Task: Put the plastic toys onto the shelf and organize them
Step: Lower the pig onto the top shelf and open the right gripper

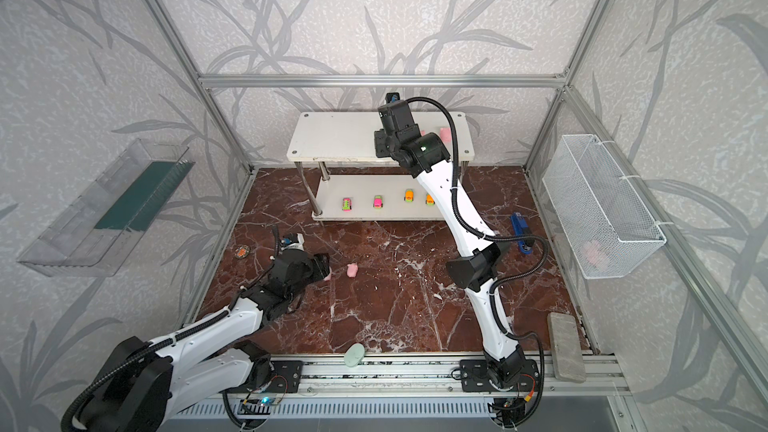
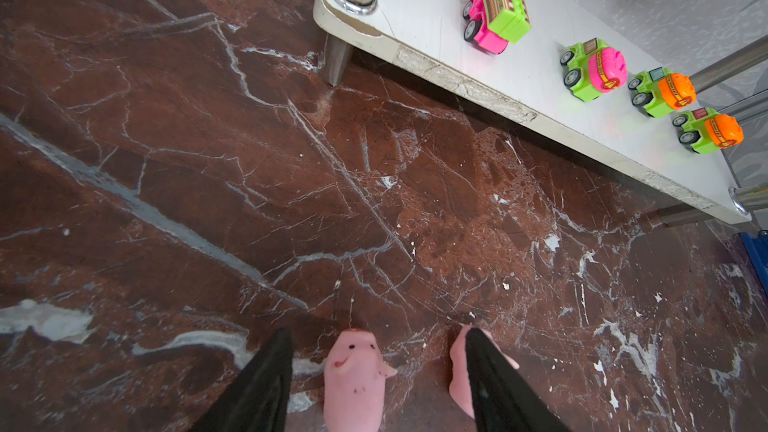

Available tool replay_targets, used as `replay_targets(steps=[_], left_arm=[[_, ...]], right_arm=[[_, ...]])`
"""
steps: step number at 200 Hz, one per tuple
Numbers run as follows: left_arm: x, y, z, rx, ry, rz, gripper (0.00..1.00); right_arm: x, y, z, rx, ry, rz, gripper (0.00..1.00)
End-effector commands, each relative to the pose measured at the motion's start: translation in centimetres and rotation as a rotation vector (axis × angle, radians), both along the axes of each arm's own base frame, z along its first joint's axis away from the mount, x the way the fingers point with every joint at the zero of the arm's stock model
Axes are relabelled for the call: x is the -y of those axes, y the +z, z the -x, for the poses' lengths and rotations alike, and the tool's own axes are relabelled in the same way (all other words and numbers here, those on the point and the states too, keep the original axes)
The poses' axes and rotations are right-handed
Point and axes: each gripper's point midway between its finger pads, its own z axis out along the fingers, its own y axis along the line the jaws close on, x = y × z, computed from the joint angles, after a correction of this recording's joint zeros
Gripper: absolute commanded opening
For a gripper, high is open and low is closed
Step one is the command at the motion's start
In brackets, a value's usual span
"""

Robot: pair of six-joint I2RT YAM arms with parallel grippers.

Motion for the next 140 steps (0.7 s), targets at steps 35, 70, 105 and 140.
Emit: replay_targets(steps=[35, 70, 105, 140], left_arm=[[-0.15, -0.02, -0.17, 0.004, 0.014, 0.014, 0.65], [-0.21, -0.08, -0.16, 0.003, 0.015, 0.013, 0.65], [-0.26, -0.22, -0.06, 0.0, 0.016, 0.013, 0.65], [-0.26, -0.18, -0.06, 0.001, 0.016, 0.015, 0.65]], right_arm=[[0.18, 0.35, -0.06, 0.007, 0.001, -0.002, 0.32], [0.12, 0.55, -0.08, 0.012, 0.002, -0.008, 0.35], [0.13, 0.9, -0.05, 0.021, 0.002, -0.013, 0.37], [0.14, 1.15, -0.01, 0.027, 0.003, -0.018, 0.4]])
